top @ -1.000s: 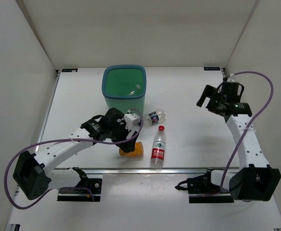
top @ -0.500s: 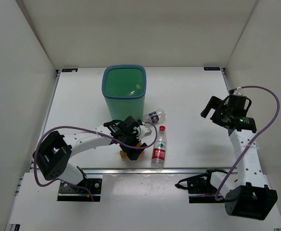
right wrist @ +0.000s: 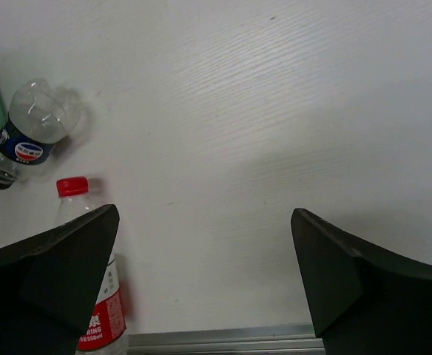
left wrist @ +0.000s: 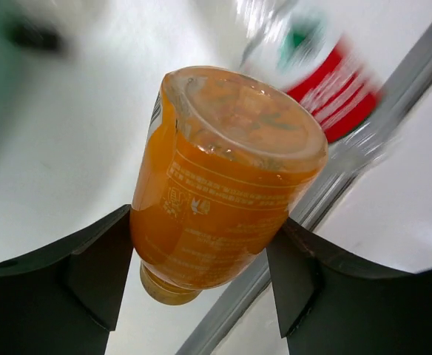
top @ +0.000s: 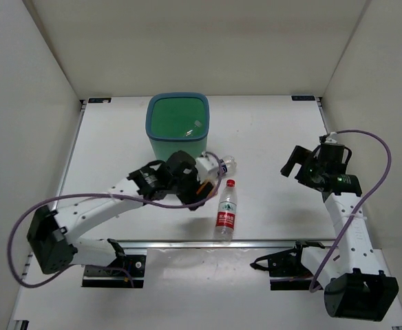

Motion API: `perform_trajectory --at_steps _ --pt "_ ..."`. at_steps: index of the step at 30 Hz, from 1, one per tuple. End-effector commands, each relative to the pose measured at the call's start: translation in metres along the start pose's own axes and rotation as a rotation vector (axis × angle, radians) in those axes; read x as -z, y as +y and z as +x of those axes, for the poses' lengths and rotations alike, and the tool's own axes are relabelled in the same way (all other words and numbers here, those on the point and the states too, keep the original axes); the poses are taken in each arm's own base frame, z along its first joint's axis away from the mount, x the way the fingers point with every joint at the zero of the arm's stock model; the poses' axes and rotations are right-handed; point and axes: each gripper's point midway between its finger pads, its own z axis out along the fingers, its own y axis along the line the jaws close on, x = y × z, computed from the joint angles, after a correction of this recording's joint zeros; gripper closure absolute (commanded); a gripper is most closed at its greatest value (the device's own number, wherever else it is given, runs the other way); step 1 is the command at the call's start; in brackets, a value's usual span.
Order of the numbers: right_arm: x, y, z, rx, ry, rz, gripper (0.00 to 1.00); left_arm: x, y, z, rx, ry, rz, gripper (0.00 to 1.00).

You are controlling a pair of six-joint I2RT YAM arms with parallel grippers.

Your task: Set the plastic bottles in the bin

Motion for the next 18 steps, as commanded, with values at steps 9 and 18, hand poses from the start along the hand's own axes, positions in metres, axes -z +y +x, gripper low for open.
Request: perform_trajectory --at_steps 9,18 --pt "-0.011 0.046 0.025 0.033 0.039 -0.153 0.01 0.261 0.124 -0.221 0.366 -1.092 -0.385 0.53" --pt "-0.011 0.051 0.028 0.06 0.047 -0.145 0.01 0.18 0.224 -0.209 0.483 -0.899 -0.622 0.53"
